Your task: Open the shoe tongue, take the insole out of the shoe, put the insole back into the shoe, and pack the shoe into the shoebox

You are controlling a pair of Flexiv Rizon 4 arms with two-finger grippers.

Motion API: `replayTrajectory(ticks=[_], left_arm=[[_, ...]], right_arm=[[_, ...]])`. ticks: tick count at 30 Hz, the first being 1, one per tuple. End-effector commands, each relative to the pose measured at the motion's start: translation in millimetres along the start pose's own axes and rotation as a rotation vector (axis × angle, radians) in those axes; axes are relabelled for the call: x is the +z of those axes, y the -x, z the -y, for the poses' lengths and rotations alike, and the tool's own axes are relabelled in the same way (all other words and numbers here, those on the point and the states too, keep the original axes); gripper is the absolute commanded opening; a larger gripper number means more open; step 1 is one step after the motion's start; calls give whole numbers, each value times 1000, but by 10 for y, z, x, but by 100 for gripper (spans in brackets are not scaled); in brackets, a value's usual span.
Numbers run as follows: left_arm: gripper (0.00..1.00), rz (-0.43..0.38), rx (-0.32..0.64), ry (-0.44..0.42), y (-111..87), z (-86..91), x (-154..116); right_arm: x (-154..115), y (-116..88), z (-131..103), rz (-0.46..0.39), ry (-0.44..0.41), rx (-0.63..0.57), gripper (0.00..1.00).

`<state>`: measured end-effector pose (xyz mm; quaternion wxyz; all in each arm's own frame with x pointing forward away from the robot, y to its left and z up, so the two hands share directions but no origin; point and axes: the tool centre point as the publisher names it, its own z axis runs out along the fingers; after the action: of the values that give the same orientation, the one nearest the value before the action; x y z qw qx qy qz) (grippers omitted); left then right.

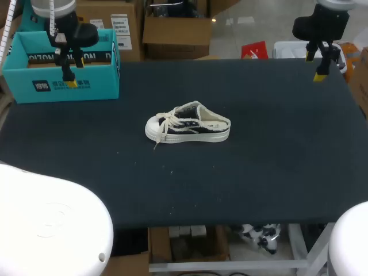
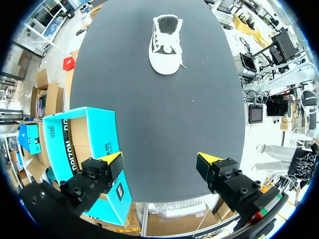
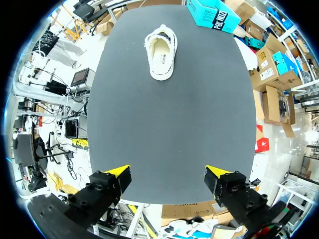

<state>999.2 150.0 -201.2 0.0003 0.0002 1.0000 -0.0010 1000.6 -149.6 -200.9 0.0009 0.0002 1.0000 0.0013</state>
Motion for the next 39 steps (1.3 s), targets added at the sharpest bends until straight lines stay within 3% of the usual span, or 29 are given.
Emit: replayTrajectory(ticks=[1,24,30,35,39], left_arm=[[100,-1,0,1,0,1,-3],[100,-1,0,1,0,1,-3],[100,-71,-175,48,-40,204,0],[100,-140,-302,6,-109,378,45],[100,-101,-378,39,-169,528,76]], right_arm=[[-6,-2,0,-1,-2,0,100],[-6,-2,0,-1,-2,0,100],[125,-64,-124,19,160,50,100],[292,-165,-326,32,291,71,100],[448,-230,-587,37,338,70,100]])
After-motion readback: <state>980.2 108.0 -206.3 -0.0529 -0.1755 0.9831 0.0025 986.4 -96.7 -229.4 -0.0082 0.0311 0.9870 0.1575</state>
